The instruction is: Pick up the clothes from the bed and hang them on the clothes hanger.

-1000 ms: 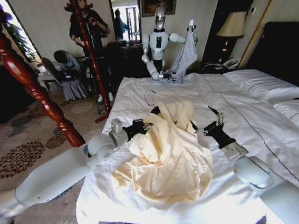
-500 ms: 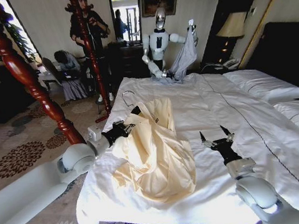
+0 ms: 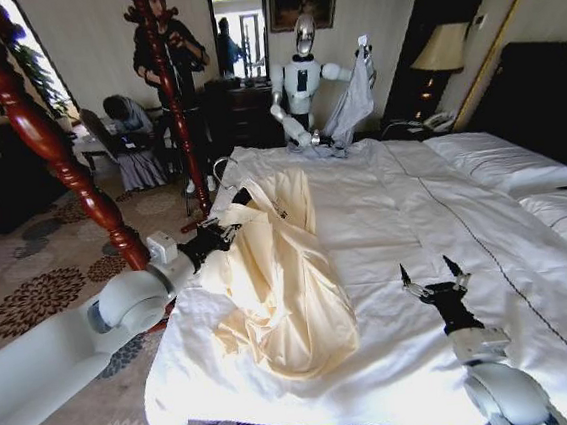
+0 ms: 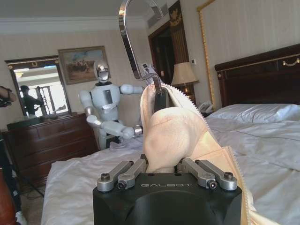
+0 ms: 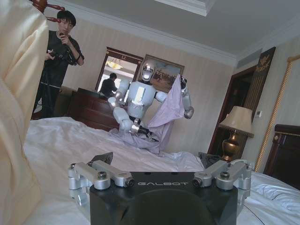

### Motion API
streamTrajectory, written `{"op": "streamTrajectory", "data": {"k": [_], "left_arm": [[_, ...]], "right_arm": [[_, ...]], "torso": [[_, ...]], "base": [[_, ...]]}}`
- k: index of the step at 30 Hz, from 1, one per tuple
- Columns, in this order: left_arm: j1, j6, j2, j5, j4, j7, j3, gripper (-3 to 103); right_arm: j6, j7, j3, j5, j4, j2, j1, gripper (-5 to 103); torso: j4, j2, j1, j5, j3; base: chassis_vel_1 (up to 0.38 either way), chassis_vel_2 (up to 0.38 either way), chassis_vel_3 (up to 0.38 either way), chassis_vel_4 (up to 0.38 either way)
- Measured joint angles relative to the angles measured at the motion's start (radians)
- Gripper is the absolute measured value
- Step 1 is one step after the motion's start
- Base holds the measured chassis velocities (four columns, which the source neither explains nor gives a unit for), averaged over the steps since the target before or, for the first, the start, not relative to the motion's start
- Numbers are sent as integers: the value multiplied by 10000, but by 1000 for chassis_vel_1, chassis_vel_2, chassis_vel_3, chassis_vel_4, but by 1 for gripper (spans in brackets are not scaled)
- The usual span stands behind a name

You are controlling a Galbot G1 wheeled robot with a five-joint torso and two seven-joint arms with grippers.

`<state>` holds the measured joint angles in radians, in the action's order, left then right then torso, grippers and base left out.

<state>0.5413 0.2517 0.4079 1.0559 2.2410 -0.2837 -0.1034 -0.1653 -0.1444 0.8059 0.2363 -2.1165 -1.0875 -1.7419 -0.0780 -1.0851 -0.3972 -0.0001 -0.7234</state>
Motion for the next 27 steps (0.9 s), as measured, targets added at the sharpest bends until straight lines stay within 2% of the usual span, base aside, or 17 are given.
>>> {"op": "streamTrajectory", "data": {"k": [4,5,10,19,27], "left_arm": [[197,718,-220,933,443,-776,916,18],[197,718,-220,933,443,-776,916,18],[-205,1728,-294,2437,631,-1833,1547,18],[-805,2398,-670,2889,278,-2092,2155,18],[-2202,2989,-735,3608,-313,-2434,2090,18]], "right_arm": [[0,0,-16,-7,3,18,17,100],[0,0,-16,-7,3,18,17,100],[0,0,-32,-12,4,32,28,100],[3,-2,-42,-18,5,42,36,100],[8,-5,-47,-21,5,46,41,100]], "torso": [[3,0,0,1,0],[3,0,0,1,0],[1,0,0,0,0],[2,0,0,1,0],[1,0,-1,1,0]], "base": [[0,0,0,0],[0,0,0,0],[0,0,0,0],[0,0,0,0],[0,0,0,0]]}}
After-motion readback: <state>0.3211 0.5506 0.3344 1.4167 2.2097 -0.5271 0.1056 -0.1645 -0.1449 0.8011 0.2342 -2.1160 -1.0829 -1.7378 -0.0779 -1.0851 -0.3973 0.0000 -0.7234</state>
